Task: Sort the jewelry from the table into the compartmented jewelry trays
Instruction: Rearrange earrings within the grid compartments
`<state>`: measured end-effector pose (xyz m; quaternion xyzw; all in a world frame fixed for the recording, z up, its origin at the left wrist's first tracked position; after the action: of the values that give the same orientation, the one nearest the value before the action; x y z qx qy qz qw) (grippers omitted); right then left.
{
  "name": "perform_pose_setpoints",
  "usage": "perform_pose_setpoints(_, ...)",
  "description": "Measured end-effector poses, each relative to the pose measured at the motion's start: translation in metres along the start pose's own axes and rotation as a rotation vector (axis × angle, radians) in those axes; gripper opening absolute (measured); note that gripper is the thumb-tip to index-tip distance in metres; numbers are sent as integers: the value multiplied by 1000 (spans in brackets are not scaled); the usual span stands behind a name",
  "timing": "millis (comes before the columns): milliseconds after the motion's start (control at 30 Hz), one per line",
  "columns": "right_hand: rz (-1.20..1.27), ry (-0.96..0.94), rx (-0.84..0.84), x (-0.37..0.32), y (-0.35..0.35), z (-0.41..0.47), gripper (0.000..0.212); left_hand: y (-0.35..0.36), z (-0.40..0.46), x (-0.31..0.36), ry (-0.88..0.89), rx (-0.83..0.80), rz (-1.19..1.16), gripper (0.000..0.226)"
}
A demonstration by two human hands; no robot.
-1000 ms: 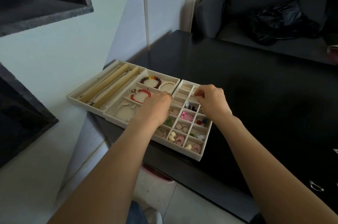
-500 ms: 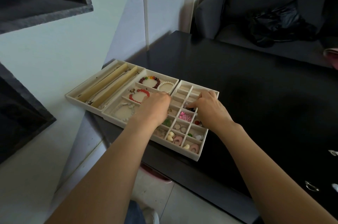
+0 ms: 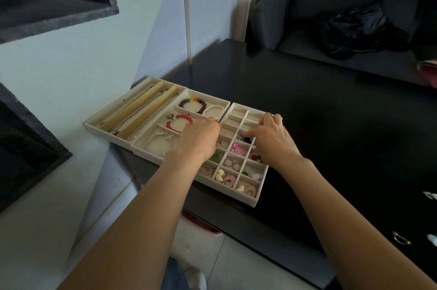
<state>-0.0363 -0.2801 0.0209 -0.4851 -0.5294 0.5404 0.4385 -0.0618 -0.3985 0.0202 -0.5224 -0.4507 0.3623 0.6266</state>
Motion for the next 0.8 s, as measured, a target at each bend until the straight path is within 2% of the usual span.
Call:
perform_pose_setpoints(400, 75, 27, 9, 0, 2, -3, 36, 1, 0, 0, 2, -15, 1, 28)
perform_pose_setpoints(700, 77, 14, 73, 2, -3, 1, 43, 1, 1, 0, 5, -13, -5, 28)
perform_pose_setpoints(800, 55, -6, 47, -2, 4, 2, 40, 1, 0, 1, 4, -15, 2, 30)
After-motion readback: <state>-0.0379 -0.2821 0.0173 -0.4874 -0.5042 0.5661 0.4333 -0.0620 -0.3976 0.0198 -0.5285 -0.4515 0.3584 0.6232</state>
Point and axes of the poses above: each hand's wrist, its own z-axis towards the middle knuckle, its own y-axis out of the palm, x = y × z, the point moved 9 cm from there along z, towards the middle knuckle, and after that the axes turned 5 degrees about -y, right-handed, at the moved point
